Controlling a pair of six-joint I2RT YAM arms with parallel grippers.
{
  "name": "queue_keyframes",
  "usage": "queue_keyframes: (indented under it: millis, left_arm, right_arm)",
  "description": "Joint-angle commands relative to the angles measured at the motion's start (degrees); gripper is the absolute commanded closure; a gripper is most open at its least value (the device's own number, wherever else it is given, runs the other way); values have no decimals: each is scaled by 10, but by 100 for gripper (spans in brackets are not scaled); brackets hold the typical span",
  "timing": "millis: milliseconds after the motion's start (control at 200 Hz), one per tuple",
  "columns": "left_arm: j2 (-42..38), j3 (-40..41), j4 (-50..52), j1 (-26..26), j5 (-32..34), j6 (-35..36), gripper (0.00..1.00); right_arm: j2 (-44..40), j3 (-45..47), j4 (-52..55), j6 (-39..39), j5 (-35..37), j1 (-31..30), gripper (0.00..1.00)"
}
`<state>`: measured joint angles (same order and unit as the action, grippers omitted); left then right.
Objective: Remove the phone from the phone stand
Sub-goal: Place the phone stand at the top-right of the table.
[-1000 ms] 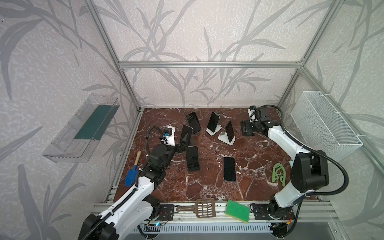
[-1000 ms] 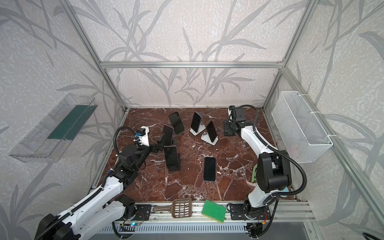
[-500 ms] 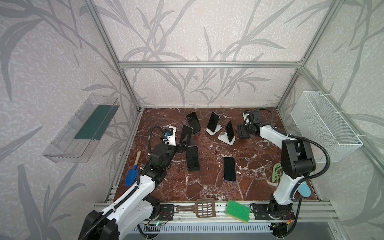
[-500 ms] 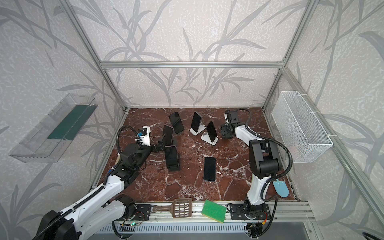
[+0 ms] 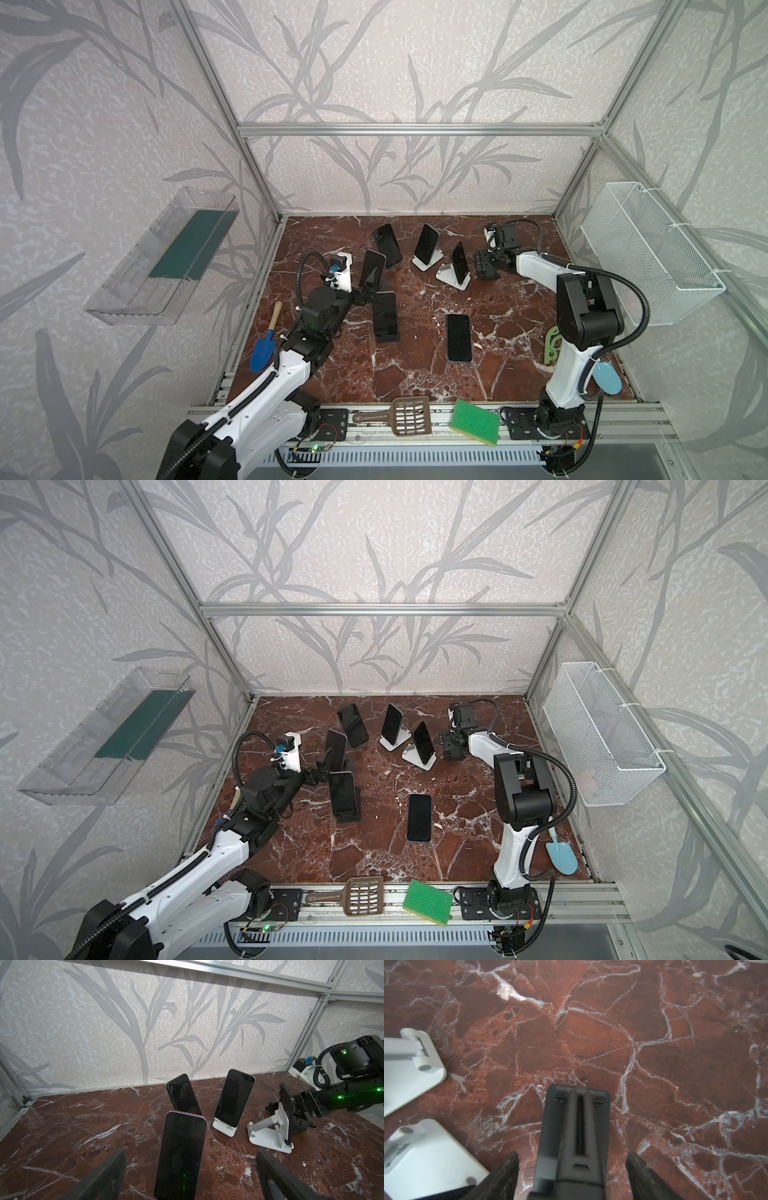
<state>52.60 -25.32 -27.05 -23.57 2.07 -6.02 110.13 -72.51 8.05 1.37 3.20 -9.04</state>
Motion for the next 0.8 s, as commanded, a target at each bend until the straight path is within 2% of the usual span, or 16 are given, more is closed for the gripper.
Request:
queue_keyframes:
  millis: [0,265,500,635,800]
  left_arm:
    - [1,5,-22,-2,6,4,3]
    - [0,2,-25,-2,6,3,3]
    - [1,4,-33,-2,-3,1,3]
    - [5,5,-36,-2,-7,-3,3]
    - [2,8,-40,-2,-9,-6,3]
  right_arm:
    - [-3,-13,-1,-13,10,2,11]
    - [-135,30,-4,-34,-26,2,0]
    - [-246,54,3,-43,-89,2,1]
    - [-286,92,-50,-61,-195,2,1]
    - [-287,133,-124,-77,-323,2,1]
